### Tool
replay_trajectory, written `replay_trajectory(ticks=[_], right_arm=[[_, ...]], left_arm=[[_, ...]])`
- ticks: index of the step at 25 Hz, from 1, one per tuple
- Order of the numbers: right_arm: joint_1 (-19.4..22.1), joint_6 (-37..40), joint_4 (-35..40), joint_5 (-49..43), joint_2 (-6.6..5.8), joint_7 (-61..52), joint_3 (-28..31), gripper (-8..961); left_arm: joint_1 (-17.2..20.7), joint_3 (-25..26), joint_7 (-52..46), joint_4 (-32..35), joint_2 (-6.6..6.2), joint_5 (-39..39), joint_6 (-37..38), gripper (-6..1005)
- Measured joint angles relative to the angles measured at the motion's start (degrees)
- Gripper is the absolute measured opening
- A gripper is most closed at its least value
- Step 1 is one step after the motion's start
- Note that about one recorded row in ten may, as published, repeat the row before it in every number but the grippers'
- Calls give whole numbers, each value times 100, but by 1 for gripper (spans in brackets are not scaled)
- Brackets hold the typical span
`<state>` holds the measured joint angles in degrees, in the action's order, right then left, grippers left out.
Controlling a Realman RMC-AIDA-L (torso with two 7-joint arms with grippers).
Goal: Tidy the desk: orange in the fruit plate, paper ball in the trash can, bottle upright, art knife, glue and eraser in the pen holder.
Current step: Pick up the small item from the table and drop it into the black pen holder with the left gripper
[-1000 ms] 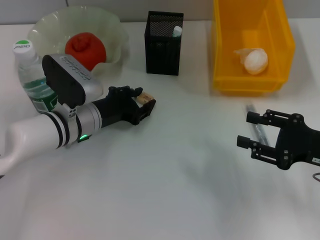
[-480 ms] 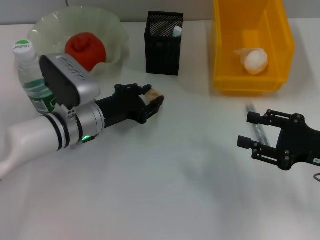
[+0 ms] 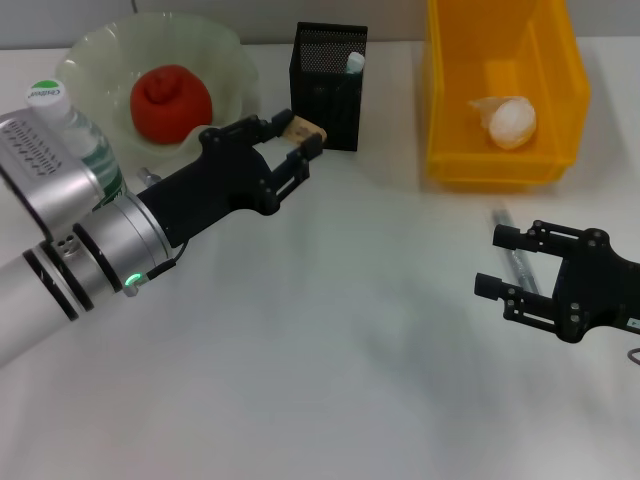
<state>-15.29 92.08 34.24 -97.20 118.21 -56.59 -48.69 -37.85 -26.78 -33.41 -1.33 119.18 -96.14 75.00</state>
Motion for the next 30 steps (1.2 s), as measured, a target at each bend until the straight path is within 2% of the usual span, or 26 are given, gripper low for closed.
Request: replay_trajectory(ticks=[1,2,12,20,23,25,30], right_arm=[[0,9,1,0,0,0,0,617],[0,14,2,0,-1,0,0,617],[0,14,9,0,-13,32,0,617],[-19,13,19,0,-34,36,-34,617],[-25,14,21,0,-35,38,-42,617],[-29,15,21,0,-35,39,-44,617],[-57,19,22,0,-42,41,-44,617]], left_arm=[[0,0,0,0,0,0,0,435],[51,218,233,-114,1,-4,109,436],[-5,393,485,-330,-1,-4,134,448],[-482,1658,1850,-1296,1,-39,-606,457],[-604,1967,2020,-1438,1,-44,-898,460],[-604,1967,2020,-1438,1,-44,-898,462],[-1031,2686,2121,-1582,0,-47,-1938,468]])
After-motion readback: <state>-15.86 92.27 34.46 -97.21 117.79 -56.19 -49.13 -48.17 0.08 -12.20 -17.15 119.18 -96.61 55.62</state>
